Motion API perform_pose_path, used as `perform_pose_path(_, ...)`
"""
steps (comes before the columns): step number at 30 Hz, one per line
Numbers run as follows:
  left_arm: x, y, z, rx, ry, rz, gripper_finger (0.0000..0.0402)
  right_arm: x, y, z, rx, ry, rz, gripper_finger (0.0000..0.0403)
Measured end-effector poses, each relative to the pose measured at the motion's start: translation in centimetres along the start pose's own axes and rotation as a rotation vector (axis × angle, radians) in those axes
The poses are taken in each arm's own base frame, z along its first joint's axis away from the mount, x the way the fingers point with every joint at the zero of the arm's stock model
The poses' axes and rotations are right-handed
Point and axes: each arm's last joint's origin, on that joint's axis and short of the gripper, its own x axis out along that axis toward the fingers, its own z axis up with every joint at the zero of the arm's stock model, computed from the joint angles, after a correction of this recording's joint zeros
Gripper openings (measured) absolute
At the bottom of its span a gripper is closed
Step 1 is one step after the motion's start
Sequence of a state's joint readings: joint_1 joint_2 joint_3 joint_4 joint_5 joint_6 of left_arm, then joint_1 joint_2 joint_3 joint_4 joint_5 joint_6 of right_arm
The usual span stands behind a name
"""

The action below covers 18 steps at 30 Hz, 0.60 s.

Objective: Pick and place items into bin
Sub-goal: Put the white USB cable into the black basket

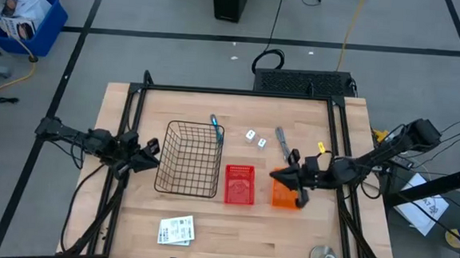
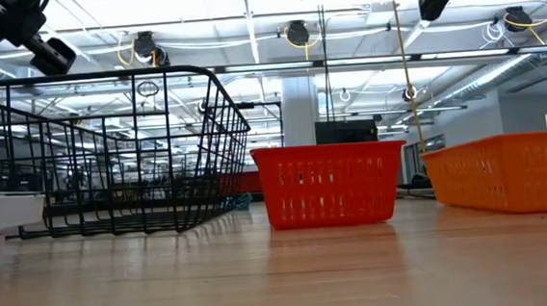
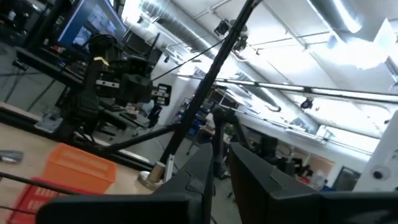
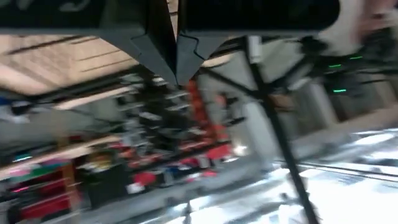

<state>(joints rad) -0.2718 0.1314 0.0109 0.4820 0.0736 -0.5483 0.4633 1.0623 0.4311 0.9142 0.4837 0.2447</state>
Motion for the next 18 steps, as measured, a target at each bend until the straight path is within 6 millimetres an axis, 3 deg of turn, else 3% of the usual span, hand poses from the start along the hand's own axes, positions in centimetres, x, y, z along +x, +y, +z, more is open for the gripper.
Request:
perform_pose_path(7, 0.0, 0.0, 0.0, 0.111, -0.002, 0.002, 0.0058, 0.1, -2.4, 0.3, -0.074, 0.103, -0.237, 0.0014)
perform_pose_path(11, 0.0, 0.2, 0.1, 0.11, -0.012, 0.022, 0.0058, 0.0, -4.0, 0.6, -0.176, 0.192, -0.415, 0.0053)
perform_pose_path(18, -0.2, 1.4, 0.1, 0.159, -0.01, 0.18, 0.0058, 0.1, -5.4, 1.6, -0.245, 0.34, -0.521, 0.0126)
